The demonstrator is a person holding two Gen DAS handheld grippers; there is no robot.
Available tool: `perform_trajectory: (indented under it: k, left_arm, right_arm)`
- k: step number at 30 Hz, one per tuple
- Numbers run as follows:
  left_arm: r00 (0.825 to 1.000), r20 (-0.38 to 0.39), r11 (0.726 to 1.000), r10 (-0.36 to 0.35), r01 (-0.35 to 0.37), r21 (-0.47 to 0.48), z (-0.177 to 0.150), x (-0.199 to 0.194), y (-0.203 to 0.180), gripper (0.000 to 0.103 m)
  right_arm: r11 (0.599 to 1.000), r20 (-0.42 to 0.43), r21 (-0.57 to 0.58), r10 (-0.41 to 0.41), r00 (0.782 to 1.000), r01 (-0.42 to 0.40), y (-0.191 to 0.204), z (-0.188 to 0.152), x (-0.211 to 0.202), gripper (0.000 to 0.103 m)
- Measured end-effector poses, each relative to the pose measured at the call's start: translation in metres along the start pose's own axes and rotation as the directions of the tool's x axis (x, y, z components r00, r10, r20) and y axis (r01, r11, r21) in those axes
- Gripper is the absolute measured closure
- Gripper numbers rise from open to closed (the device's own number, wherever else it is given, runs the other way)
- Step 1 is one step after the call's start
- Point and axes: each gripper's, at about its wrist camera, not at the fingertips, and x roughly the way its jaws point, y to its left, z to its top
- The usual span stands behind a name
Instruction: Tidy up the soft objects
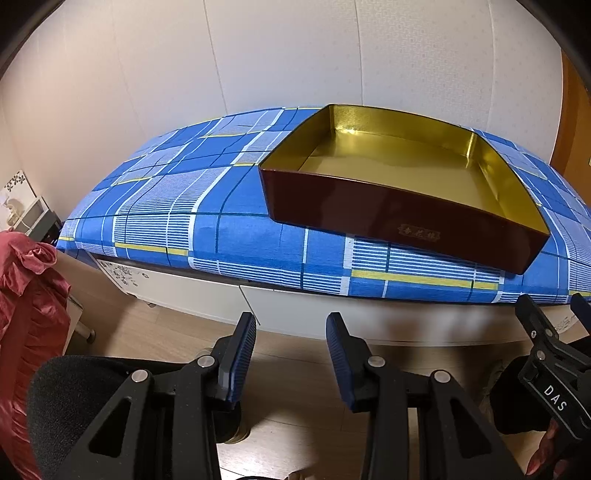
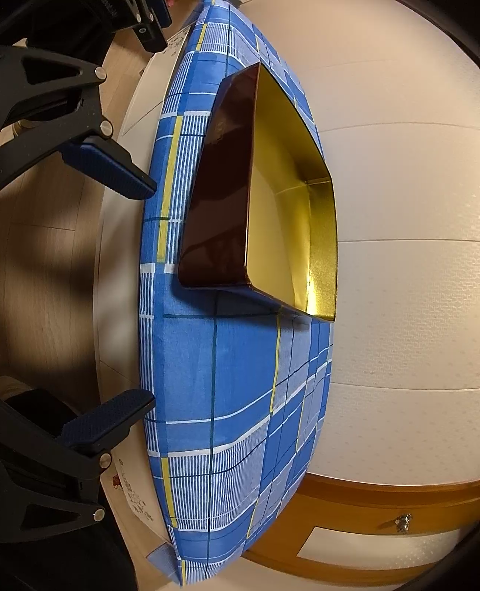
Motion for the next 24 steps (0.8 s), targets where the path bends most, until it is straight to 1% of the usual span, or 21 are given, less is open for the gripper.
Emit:
perform_trajectory:
  k: [24]
  left_arm:
    - [1.0,-0.001,1.0,0.002,-0.002,0.006,0.0002,0.0017,-0.0025,0.064]
  right_arm:
    - [1.0,-0.007,-0.003,0.002,1.0,-0.002,0.0028,0.0008,0.0023,0.0]
